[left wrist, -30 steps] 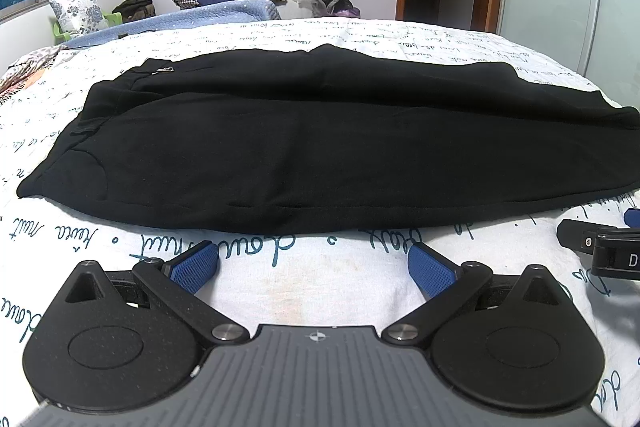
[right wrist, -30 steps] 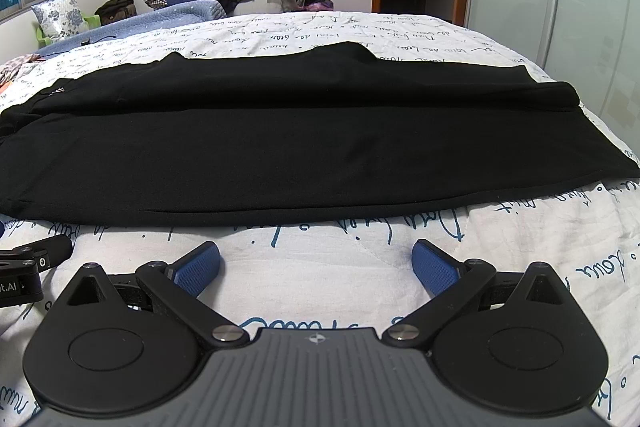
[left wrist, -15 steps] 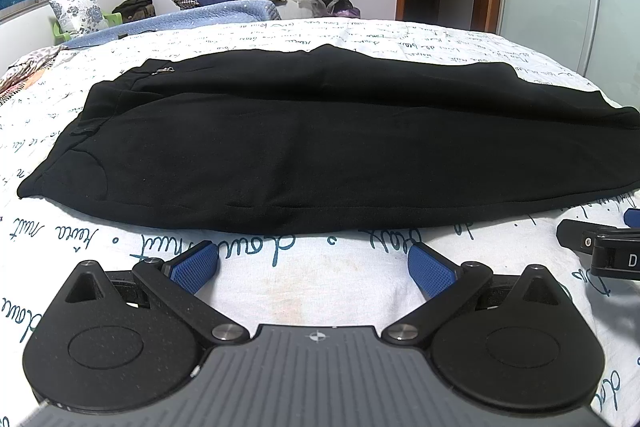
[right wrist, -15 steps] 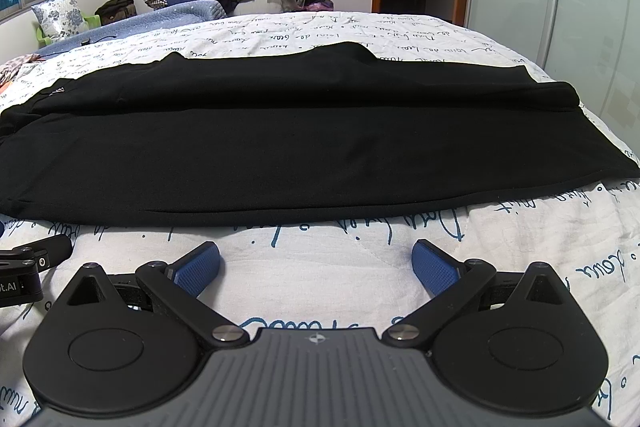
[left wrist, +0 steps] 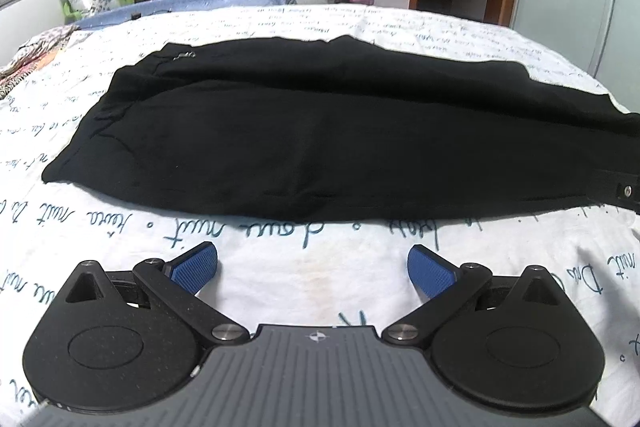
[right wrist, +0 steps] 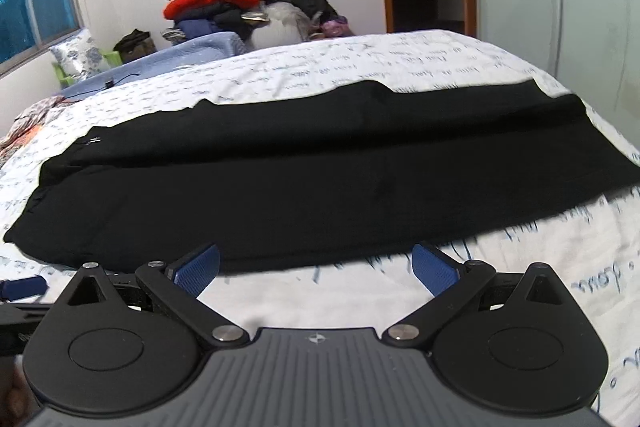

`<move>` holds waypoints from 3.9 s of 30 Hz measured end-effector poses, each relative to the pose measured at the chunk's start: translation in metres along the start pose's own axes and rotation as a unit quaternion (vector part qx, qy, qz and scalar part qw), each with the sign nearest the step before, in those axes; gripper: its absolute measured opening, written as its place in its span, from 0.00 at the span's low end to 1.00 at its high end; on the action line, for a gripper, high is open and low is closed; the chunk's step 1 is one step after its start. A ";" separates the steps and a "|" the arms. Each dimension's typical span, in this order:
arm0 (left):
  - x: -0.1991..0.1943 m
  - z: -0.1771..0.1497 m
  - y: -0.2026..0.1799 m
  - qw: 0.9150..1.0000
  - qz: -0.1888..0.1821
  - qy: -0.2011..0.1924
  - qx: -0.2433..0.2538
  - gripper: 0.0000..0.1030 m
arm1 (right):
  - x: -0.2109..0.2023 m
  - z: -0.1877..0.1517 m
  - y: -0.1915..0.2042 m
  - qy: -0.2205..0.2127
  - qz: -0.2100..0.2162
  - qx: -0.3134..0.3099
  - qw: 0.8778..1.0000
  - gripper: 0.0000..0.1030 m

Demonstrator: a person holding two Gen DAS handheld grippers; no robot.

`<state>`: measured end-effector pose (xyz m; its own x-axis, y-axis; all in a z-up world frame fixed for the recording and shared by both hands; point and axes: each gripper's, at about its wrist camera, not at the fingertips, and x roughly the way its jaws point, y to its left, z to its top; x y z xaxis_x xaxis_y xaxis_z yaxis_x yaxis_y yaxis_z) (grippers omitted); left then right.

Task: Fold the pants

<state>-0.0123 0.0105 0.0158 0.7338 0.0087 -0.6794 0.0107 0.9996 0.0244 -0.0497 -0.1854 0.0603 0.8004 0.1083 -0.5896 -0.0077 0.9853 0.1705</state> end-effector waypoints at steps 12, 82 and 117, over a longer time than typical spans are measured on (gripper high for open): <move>-0.008 0.009 0.025 1.000 -0.002 0.003 -0.011 0.98 | 0.005 0.017 0.029 0.011 0.027 -0.062 0.998 1.00; -0.015 0.157 0.266 0.917 -0.268 -0.289 0.052 0.05 | 0.230 0.193 0.064 0.137 0.218 -0.360 0.897 0.83; -0.027 0.023 0.327 0.881 -0.310 -0.085 -0.346 0.55 | 0.100 0.054 0.088 0.085 0.227 -0.296 0.924 0.12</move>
<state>-0.0130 0.3363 0.0593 0.8241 -0.4904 -0.2834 0.0715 0.5864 -0.8068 0.0619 -0.0955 0.0593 0.5285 0.4971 -0.6881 -0.6858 0.7278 -0.0009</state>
